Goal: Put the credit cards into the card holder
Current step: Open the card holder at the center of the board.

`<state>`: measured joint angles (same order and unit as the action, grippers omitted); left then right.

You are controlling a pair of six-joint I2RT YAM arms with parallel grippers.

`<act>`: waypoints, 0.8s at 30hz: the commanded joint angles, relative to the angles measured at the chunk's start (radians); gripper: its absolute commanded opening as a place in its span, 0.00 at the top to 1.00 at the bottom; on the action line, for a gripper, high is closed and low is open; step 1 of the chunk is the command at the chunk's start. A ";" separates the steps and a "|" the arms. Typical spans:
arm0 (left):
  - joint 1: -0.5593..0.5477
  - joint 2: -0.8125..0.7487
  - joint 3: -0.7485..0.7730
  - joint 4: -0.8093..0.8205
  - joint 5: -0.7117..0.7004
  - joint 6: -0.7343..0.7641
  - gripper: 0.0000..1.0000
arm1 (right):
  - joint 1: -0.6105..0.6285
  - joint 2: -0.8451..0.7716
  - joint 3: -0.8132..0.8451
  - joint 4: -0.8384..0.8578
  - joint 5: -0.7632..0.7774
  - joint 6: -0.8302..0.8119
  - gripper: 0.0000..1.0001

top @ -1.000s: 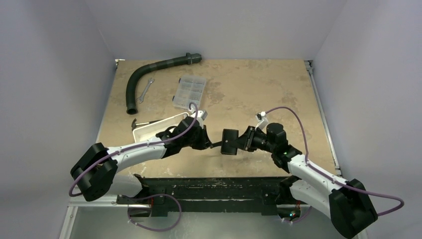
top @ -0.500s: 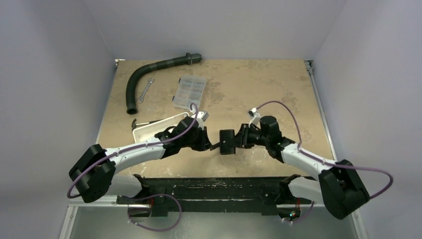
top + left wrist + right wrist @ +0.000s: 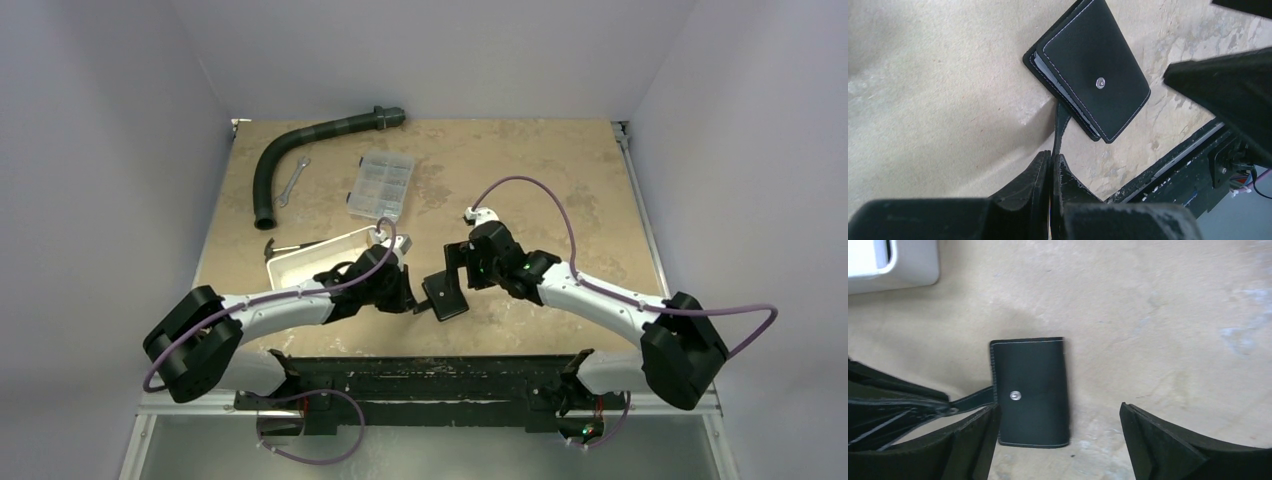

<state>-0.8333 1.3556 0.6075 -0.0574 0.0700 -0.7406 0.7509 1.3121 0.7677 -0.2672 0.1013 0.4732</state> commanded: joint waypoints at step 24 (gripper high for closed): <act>-0.001 -0.099 -0.134 0.087 -0.121 -0.086 1.00 | 0.405 0.260 0.141 -0.014 0.553 0.091 0.01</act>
<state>-0.8333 1.2694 0.4801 -0.0193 -0.0402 -0.8066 1.1446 1.5658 0.8654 -0.2909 0.5697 0.5190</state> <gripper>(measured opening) 0.044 0.987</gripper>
